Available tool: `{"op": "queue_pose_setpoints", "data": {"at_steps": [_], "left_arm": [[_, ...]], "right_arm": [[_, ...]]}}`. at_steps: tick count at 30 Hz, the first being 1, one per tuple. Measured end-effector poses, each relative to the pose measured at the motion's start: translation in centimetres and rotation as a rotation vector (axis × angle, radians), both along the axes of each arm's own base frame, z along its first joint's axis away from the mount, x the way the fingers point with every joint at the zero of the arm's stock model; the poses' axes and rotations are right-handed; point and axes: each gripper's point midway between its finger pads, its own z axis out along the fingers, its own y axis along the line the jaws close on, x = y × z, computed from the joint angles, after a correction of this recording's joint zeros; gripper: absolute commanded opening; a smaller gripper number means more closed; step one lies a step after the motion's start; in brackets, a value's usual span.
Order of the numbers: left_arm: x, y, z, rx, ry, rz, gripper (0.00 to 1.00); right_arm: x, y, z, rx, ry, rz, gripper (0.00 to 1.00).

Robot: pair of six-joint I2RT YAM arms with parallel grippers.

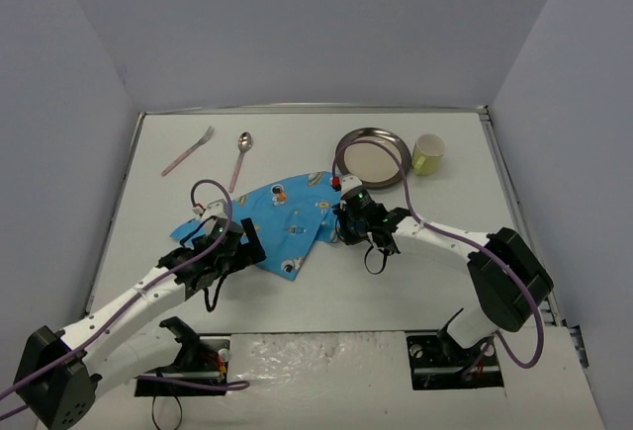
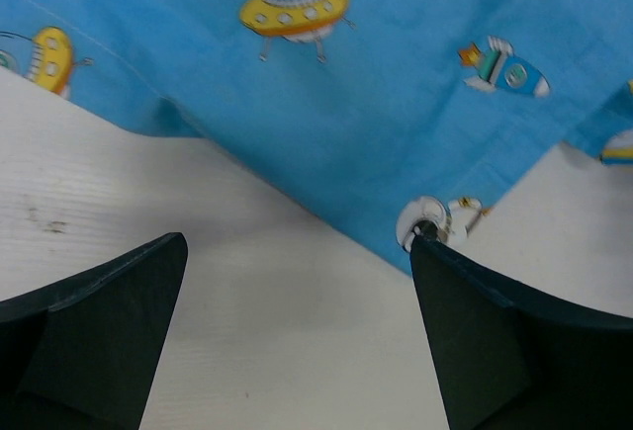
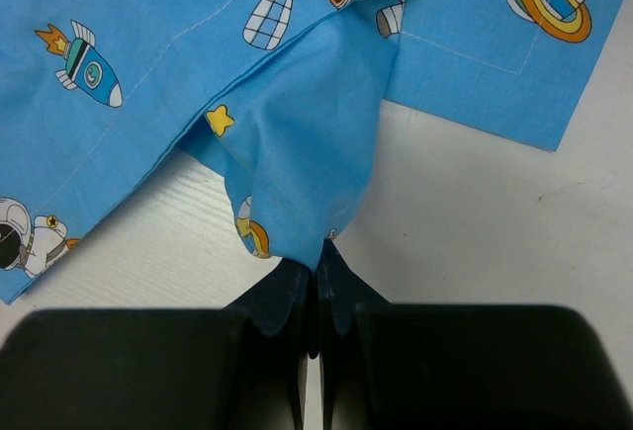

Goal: Set the dinner table for one person

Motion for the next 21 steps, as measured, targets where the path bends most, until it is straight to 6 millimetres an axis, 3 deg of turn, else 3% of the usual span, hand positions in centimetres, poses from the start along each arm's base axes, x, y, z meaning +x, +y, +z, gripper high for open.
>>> {"op": "queue_pose_setpoints", "data": {"at_steps": [9, 14, 21], "left_arm": [[1.7, 4.9, -0.8, 0.057, -0.058, 0.309, 0.88], [3.1, 7.4, -2.8, 0.071, 0.006, 0.426, 0.82], [3.4, 6.8, -5.5, 0.079, 0.096, 0.410, 0.74]], "right_arm": [[-0.4, -0.3, -0.2, 0.001, 0.007, -0.006, 0.00], [-0.6, 0.0, 0.1, 0.024, 0.006, 0.001, 0.00], [-1.3, 0.0, 0.1, 0.052, 0.014, 0.009, 0.00]]}}
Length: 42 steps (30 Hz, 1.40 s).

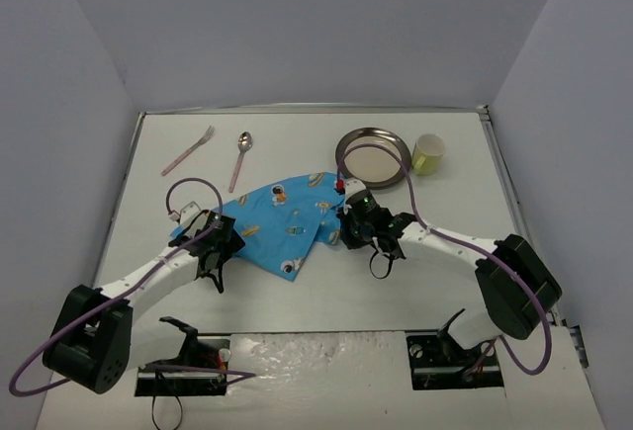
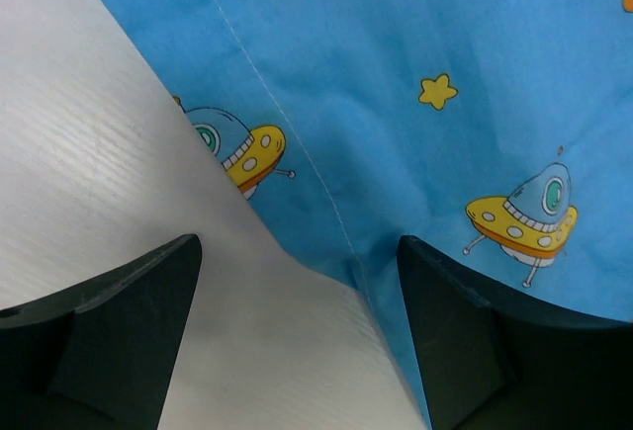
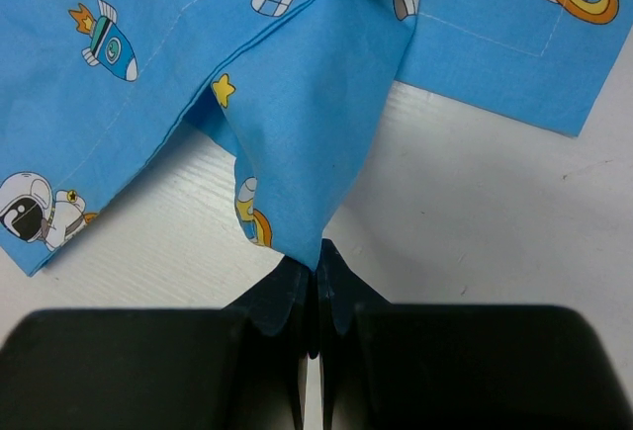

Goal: Set the dinner table for one person

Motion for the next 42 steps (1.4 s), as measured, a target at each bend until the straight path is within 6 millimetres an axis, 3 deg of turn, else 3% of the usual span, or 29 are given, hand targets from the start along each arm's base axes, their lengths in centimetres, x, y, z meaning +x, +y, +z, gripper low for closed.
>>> {"op": "queue_pose_setpoints", "data": {"at_steps": [4, 9, 11, 13, 17, 19, 22, 26, 30, 31, 34, 36, 42], "left_arm": [[0.8, -0.6, -0.1, -0.014, -0.004, -0.007, 0.64], [1.1, -0.8, -0.2, -0.024, -0.010, -0.003, 0.36], [1.3, -0.8, -0.4, -0.024, -0.011, 0.001, 0.13], [1.4, -0.9, -0.6, -0.023, -0.009, 0.001, 0.00], [1.4, -0.8, -0.4, 0.001, 0.018, -0.021, 0.00], [2.1, -0.7, 0.9, 0.019, 0.016, -0.041, 0.00], [4.0, 0.0, 5.0, 0.054, -0.029, -0.067, 0.00], [7.8, 3.5, 15.3, 0.122, -0.198, -0.053, 0.00], [8.9, 8.2, 25.7, 0.215, -0.350, -0.015, 0.00], [8.7, 9.2, 27.6, 0.244, -0.371, -0.012, 0.00], [7.5, 10.7, 30.5, 0.307, -0.394, -0.025, 0.00], [6.4, 10.9, 30.2, 0.330, -0.370, -0.054, 0.00], [3.4, 10.8, 24.4, 0.313, -0.210, -0.146, 0.00]], "right_arm": [[-0.3, 0.1, 0.0, 0.016, 0.006, -0.003, 0.00], [-0.5, -0.1, 0.3, 0.026, 0.000, -0.006, 0.00], [-0.4, 0.0, 0.4, 0.029, -0.005, -0.006, 0.00], [-0.4, 0.0, 0.6, 0.033, -0.008, -0.006, 0.00], [-0.4, -0.1, 1.1, 0.042, -0.019, -0.007, 0.00], [-0.4, -0.1, 1.8, 0.051, -0.034, -0.008, 0.00], [-0.3, -0.6, 2.8, 0.048, -0.066, -0.020, 0.00], [-0.3, -1.9, 4.5, 0.024, -0.115, -0.042, 0.00], [-0.7, -3.1, 5.6, 0.008, -0.134, -0.071, 0.00], [-0.9, -3.3, 5.7, 0.008, -0.128, -0.077, 0.06], [-1.6, -3.6, 5.8, 0.020, -0.105, -0.093, 0.31], [-2.3, -3.5, 5.5, 0.040, -0.068, -0.098, 0.50], [-5.1, -4.0, 3.1, 0.027, 0.062, -0.083, 0.57]]}}
